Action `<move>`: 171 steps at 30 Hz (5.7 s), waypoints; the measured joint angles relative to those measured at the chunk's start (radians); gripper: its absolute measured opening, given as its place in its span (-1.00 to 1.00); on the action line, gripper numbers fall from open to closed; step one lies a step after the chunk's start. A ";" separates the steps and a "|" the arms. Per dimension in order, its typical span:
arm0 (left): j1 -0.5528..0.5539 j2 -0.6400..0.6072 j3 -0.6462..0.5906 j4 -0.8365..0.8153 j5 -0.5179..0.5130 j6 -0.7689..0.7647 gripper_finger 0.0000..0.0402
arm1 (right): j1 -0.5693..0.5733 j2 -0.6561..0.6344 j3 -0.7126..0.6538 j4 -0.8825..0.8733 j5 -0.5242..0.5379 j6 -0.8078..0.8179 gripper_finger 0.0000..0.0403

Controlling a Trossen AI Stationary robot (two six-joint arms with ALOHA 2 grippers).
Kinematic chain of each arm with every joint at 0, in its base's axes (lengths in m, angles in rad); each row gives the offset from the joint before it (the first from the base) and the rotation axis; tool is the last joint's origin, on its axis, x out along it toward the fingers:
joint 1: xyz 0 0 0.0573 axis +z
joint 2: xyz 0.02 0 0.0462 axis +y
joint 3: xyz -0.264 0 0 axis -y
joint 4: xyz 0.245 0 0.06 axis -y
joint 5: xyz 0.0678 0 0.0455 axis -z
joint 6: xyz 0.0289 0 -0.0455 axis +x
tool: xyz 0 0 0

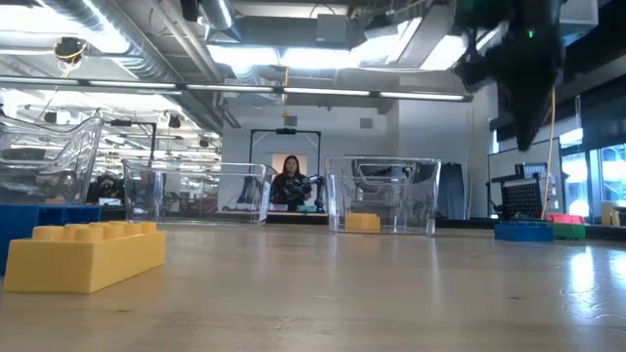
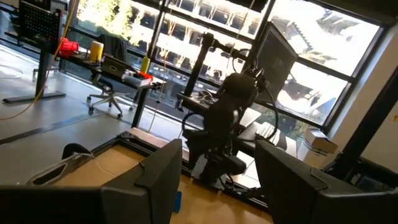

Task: Sort & place blocks by color
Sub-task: Put the top right blue game piece into the top left transparent bin

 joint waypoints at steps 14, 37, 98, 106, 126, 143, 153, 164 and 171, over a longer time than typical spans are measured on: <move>0.000 0.000 0.000 0.004 -0.040 0.000 -0.03 | -0.105 0.156 -0.203 0.189 -0.013 -0.519 0.70; 0.000 0.000 0.000 0.004 -0.076 0.000 -0.03 | -0.114 0.363 -0.198 0.364 0.079 -0.625 0.69; 0.029 0.389 0.236 -0.103 0.189 -0.065 0.29 | 0.064 -0.104 -0.060 1.207 -0.113 -0.019 -0.30; 0.028 0.607 0.374 -0.099 0.244 -0.008 0.36 | 0.065 -0.098 -0.060 1.296 -0.179 -0.044 -0.30; 0.030 0.742 0.387 0.231 0.331 -0.021 0.19 | 0.099 -0.026 -0.059 1.468 -0.184 -0.047 -0.30; 0.120 0.623 0.385 -0.064 0.451 0.041 -0.36 | 0.090 -0.040 -0.045 1.445 -0.167 0.011 0.46; 0.136 0.340 0.299 -0.290 0.356 0.110 -0.36 | 0.062 -0.138 -0.032 1.291 -0.156 -0.013 0.80; 0.088 -0.042 -0.087 -0.037 0.186 -0.002 -0.37 | 0.062 -0.155 -0.031 1.257 -0.133 0.013 0.77; 0.083 -0.092 -0.113 -0.027 0.163 -0.001 -0.37 | 0.062 -0.155 -0.031 1.258 -0.132 0.014 0.77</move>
